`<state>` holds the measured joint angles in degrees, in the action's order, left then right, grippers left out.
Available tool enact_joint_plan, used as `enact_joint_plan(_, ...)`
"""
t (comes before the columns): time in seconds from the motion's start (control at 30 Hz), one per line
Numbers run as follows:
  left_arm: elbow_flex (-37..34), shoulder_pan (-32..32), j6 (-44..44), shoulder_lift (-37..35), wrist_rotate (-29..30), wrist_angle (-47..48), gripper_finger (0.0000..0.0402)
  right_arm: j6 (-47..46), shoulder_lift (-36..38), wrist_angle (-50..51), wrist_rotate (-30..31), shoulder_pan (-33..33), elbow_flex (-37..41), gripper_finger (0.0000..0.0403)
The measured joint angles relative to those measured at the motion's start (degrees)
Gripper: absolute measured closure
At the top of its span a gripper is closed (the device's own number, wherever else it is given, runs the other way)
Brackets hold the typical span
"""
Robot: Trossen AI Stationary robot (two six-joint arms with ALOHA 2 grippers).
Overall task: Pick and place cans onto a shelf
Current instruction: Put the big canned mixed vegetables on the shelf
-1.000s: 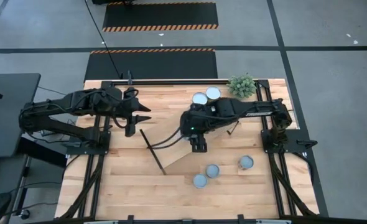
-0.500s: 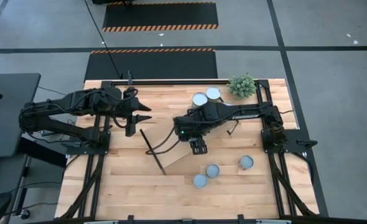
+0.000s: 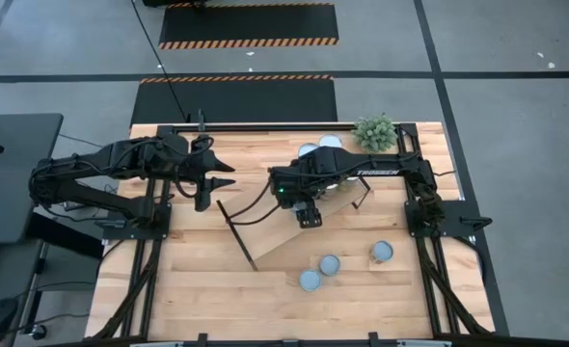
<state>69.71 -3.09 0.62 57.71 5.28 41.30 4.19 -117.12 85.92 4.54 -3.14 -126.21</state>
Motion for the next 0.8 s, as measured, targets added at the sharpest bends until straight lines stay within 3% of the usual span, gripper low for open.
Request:
enact_joint_plan(0.47,0.0,0.0,-0.3,0.0,0.0,0.0,0.0257,-2.8,0.1,4.0,1.9,-0.7,-7.5,0.0036)
enact_joint_plan(0.8,0.0,0.0,-1.2,0.0,0.7,-0.1,0.0257,3.4,-0.1,-7.7,6.4,-3.1,-5.9,0.0037)
